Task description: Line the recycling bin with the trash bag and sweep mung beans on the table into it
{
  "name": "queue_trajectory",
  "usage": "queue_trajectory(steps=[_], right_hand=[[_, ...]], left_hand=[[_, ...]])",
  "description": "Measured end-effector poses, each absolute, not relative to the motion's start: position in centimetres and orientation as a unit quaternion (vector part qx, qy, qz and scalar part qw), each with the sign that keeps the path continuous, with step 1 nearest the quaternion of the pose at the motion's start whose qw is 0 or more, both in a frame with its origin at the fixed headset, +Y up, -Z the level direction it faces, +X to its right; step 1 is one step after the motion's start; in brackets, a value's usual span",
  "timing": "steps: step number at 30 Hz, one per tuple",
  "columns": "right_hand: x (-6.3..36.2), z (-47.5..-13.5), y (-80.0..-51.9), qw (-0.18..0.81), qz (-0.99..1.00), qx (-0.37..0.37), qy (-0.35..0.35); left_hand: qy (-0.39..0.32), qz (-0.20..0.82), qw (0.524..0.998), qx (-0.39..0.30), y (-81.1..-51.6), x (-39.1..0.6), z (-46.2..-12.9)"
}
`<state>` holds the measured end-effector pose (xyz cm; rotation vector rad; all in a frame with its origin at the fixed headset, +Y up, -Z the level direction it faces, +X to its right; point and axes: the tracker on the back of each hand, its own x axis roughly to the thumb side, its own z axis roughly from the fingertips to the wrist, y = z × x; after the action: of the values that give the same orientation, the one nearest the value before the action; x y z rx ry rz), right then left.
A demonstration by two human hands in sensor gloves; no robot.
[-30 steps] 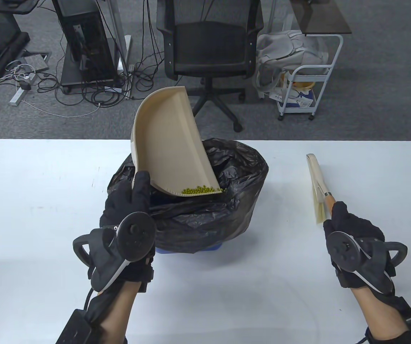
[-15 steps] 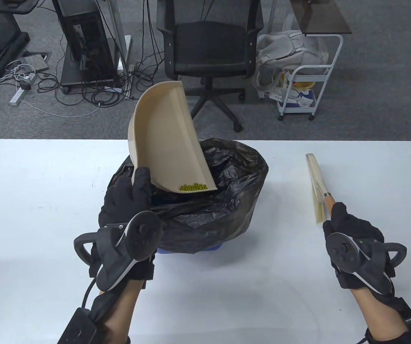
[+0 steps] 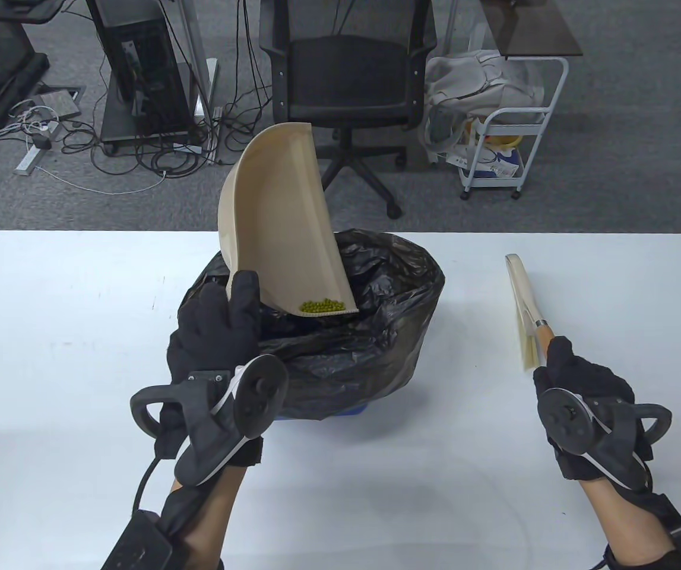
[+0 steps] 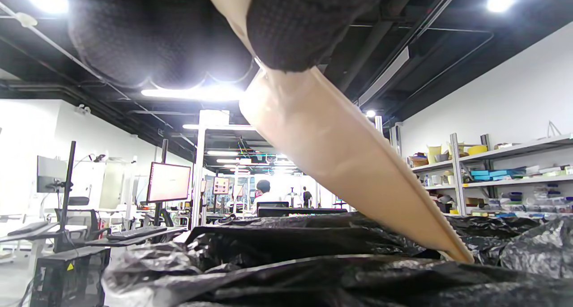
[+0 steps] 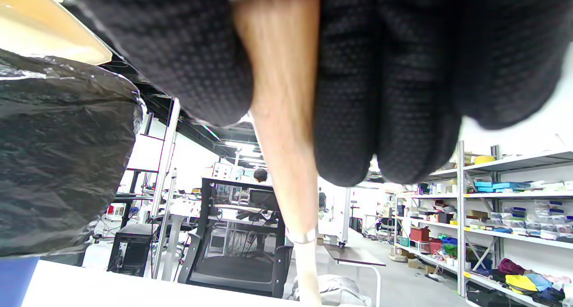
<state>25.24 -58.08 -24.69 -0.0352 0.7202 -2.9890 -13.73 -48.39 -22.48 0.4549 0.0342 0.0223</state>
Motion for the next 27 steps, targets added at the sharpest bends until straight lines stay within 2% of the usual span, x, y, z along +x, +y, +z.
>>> queue_trajectory(steps=[17, 27], right_hand=[[24.7, -24.7, -58.4, 0.042, -0.972, -0.017, 0.232], [24.4, -24.7, -58.5, 0.050, -0.971, -0.021, 0.233]], left_hand=[[0.003, -0.067, 0.959, 0.277, -48.1, -11.9, -21.7], [-0.025, -0.186, 0.926, 0.329, -48.3, -9.6, -20.6]])
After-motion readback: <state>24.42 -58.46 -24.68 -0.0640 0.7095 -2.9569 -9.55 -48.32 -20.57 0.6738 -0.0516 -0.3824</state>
